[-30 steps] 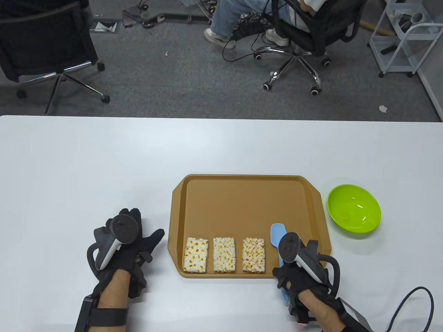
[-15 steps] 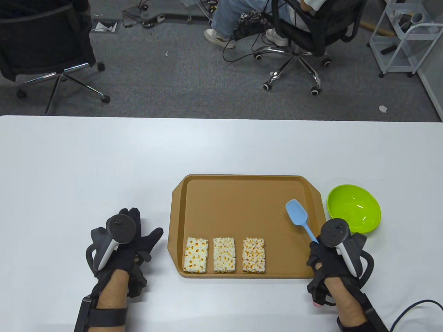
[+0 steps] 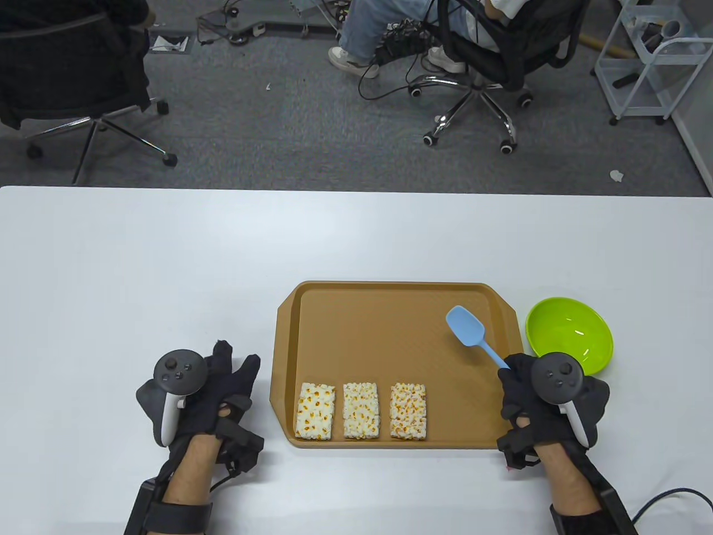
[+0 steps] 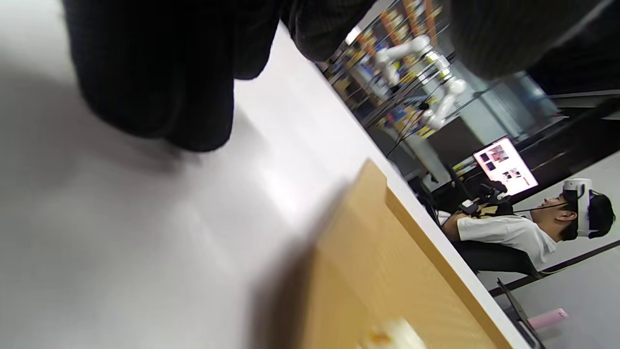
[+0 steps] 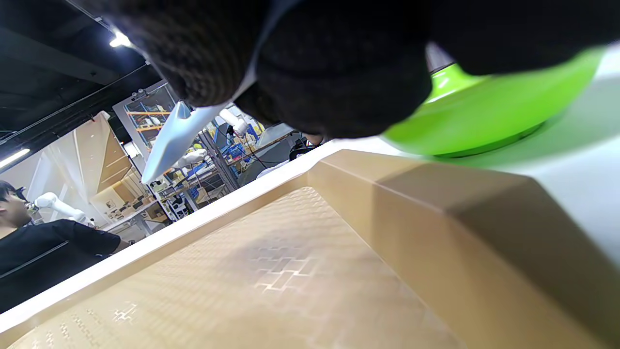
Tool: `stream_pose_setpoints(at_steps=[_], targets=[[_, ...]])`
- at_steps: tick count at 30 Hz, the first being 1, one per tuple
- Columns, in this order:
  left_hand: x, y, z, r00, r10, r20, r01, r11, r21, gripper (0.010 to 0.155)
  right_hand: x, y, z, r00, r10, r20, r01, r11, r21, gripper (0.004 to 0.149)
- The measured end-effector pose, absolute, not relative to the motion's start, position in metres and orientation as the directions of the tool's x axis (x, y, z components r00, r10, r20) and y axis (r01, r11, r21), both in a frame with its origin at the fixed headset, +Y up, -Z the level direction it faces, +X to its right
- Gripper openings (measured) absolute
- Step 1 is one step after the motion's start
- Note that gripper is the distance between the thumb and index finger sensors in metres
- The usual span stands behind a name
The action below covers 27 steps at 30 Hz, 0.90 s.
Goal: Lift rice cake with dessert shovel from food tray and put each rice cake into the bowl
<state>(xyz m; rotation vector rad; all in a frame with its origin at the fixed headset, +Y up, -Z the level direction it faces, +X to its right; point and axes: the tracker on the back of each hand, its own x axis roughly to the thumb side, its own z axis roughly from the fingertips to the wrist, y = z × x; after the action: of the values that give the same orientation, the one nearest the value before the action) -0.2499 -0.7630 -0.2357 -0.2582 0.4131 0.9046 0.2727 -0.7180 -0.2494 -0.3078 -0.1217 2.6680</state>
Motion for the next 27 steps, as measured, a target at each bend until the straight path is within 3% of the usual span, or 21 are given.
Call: stream_pose_setpoints(at_steps=[4,17,22,27], targets=[[-0.235,-0.768,-0.237,0.676,0.574,-0.462,-0.703,0.689,-0.174,0.089,0.273,-0.717,-0.251,-0.875,0.456,-0.164,-0.44,-0.889,-0.126,0.044],[-0.185,-0.772,-0.246,0.896,0.289,-0.336,-0.371,0.905,-0.209,0.07,0.27,-0.721,-0.255,-0.89,0.447,-0.093,-0.439,-0.893,-0.096,0.041],[-0.186,-0.773,-0.246,0.882,0.321,-0.346,-0.408,0.887,-0.217,0.069,0.269,-0.723,-0.257,-0.904,0.424,-0.051,-0.42,-0.904,-0.082,0.039],[-0.186,-0.773,-0.246,0.878,0.329,-0.349,-0.417,0.883,-0.217,0.068,0.266,-0.732,-0.261,-0.929,0.366,-0.044,-0.368,-0.929,0.04,0.039]])
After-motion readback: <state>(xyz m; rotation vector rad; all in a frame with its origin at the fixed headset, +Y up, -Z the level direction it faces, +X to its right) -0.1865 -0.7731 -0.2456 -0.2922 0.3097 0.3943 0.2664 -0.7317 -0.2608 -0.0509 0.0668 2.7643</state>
